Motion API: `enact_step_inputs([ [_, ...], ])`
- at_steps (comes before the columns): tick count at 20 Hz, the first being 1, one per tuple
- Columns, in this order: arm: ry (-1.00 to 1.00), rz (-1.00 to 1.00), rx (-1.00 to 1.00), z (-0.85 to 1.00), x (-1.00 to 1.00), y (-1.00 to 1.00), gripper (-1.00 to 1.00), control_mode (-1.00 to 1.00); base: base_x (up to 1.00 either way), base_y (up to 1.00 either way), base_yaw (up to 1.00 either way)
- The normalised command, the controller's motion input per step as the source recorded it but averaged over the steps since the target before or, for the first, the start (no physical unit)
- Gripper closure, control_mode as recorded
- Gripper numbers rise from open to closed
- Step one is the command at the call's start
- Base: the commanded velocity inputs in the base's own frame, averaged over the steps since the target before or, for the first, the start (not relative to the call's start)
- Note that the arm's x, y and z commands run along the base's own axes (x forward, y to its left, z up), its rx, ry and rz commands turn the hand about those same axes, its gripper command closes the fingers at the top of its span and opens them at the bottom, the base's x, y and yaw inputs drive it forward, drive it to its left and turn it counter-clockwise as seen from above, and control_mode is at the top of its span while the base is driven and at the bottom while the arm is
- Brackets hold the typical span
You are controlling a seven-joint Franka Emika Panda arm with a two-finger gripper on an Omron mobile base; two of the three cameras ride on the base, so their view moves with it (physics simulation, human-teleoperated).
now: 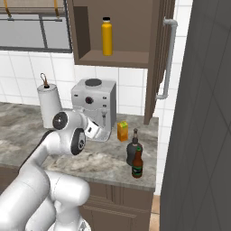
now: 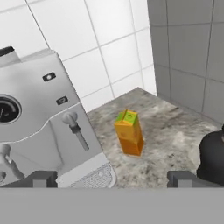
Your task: Sort all alcoholic drinks to one cabinet, and non-alcoholic drinks to the other.
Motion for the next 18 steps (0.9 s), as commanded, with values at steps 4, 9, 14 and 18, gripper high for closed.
enact_step_inputs([
  [4, 0.09, 0.21, 0.01, -0.08, 0.20, -0.13, -1.00, -1.00, 0.00, 0.00, 0.00],
  [9, 0.07, 0.20, 0.00, -0.03, 0.16, -0.12, -1.00, -1.00, 0.00, 0.00, 0.00],
  [14, 0.10, 0.20, 0.00, -0.02, 0.14, -0.05, -1.00, -1.00, 0.00, 0.00, 0.00],
  [18, 0.10, 0.18, 0.00, 0.00, 0.14, -0.08, -1.00, -1.00, 0.00, 0.00, 0.00],
])
